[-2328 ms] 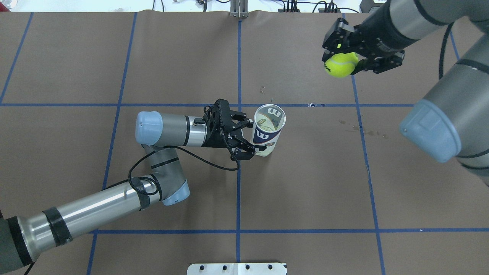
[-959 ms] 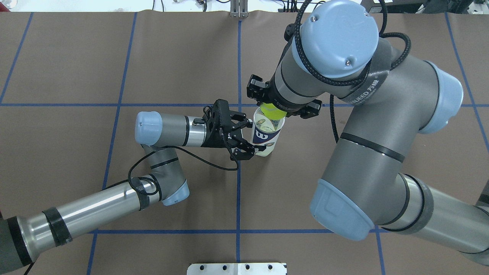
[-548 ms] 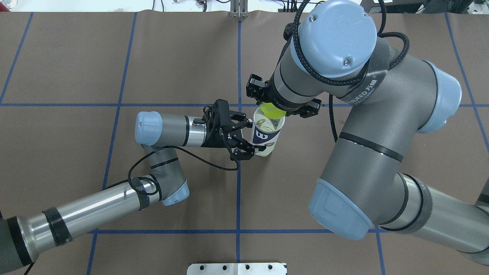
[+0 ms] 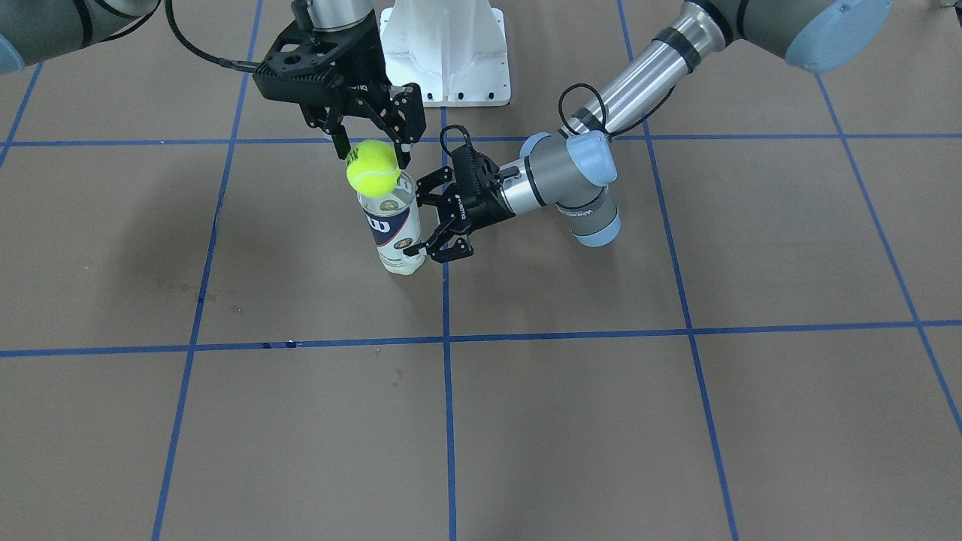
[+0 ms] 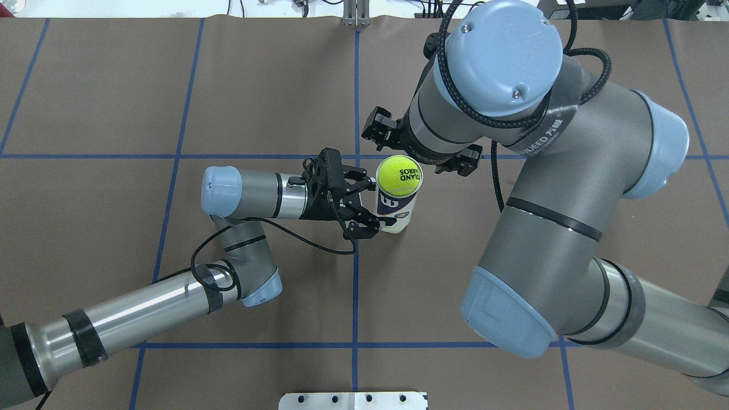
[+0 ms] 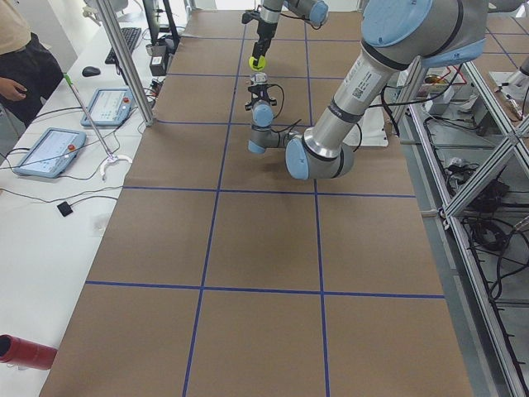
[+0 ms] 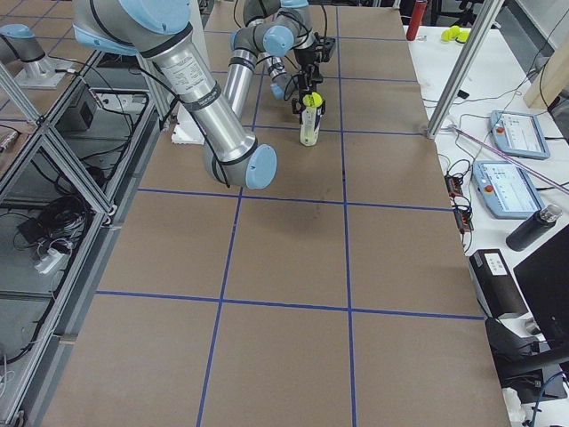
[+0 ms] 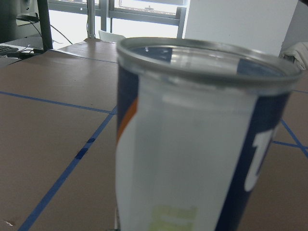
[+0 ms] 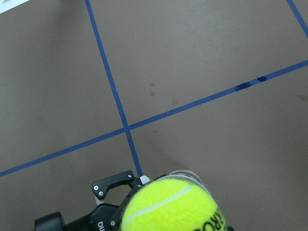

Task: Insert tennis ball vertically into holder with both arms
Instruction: 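Open the right gripper to drop the ball into the can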

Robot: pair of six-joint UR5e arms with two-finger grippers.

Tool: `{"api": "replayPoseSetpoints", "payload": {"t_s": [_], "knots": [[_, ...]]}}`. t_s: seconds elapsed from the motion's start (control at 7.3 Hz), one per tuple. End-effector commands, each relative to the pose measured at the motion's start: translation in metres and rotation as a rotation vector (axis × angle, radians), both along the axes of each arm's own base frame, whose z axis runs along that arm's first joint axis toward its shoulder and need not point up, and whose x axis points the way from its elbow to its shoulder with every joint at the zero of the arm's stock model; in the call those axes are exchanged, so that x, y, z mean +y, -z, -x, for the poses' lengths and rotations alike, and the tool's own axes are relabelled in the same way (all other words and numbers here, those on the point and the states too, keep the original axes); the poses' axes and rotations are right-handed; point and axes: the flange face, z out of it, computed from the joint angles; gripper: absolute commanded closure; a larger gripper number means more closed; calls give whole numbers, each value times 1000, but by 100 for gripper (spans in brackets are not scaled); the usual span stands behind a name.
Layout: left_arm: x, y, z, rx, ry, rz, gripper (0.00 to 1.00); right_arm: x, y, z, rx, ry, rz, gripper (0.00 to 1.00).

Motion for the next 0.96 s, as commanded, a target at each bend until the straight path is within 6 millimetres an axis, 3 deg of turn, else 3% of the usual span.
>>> {"api": "replayPoseSetpoints", "payload": {"t_s": [0.0, 0.14, 0.27, 0.82], "knots": [[0, 0, 0, 0, 0, 0, 16, 1, 2, -1, -6, 1, -1, 1], [-1, 1, 1, 2, -2, 4, 5, 1, 2, -1, -6, 1, -1, 1], [0, 1, 0, 6, -14, 34, 2, 1, 2, -1, -9, 2, -2, 1], [1, 4, 2, 12, -16, 32, 2, 5, 6, -5, -19, 6, -7, 1]]}}
